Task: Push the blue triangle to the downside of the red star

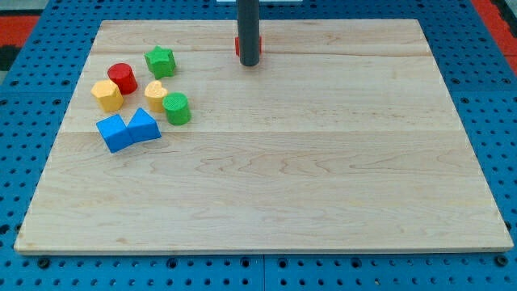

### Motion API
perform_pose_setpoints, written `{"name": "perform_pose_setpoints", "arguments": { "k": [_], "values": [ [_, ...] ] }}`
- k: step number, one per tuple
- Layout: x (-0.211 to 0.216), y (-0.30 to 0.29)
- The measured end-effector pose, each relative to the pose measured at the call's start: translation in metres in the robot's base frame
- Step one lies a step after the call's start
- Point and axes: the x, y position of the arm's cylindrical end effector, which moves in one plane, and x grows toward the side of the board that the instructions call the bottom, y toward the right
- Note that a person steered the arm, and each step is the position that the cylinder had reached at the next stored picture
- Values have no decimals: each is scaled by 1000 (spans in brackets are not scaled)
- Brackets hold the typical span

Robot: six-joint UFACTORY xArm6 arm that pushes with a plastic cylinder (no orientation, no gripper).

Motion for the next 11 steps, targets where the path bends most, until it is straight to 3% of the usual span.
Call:
{"name": "perform_pose_setpoints", "arguments": {
  "k": [2,3,5,6,9,11],
  "values": [
    [-21,-16],
    [-4,-63],
    [-13,-152],
    [-1,-159],
    [106,-158],
    [152,-135]
  ]
}}
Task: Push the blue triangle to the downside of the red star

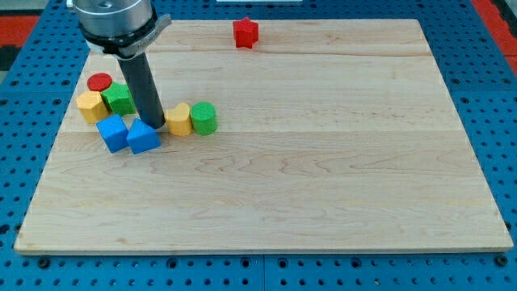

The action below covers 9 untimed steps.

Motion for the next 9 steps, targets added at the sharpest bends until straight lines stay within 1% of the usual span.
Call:
{"name": "perform_pose_setpoints", "arguments": {
  "k": [2,4,5,7,8,9],
  "values": [
    [7,-7],
    [7,-29],
    [13,-30],
    [36,-54],
    [62,-37],
    [75,-13]
  ]
}}
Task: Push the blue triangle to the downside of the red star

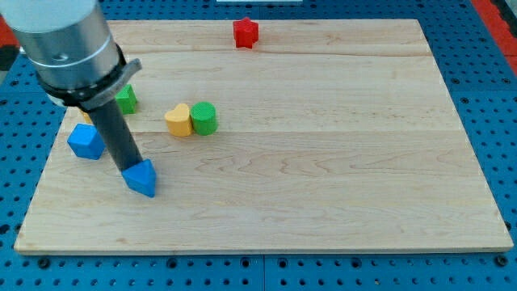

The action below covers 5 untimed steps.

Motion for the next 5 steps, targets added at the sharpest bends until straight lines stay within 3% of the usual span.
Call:
{"name": "perform_pose_setpoints", "arguments": {
  "k": [2,5],
  "values": [
    [46,-14],
    [23,119]
  ]
}}
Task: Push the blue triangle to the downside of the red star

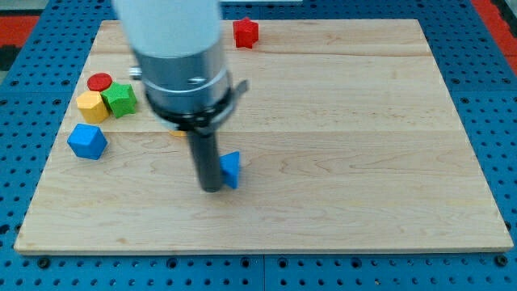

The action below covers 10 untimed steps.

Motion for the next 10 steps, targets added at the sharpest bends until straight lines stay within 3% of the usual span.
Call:
{"name": "perform_pose_setpoints", "arguments": {
  "k": [2,6,10],
  "values": [
    [-9,41],
    [-85,41],
    [-108,51]
  ]
}}
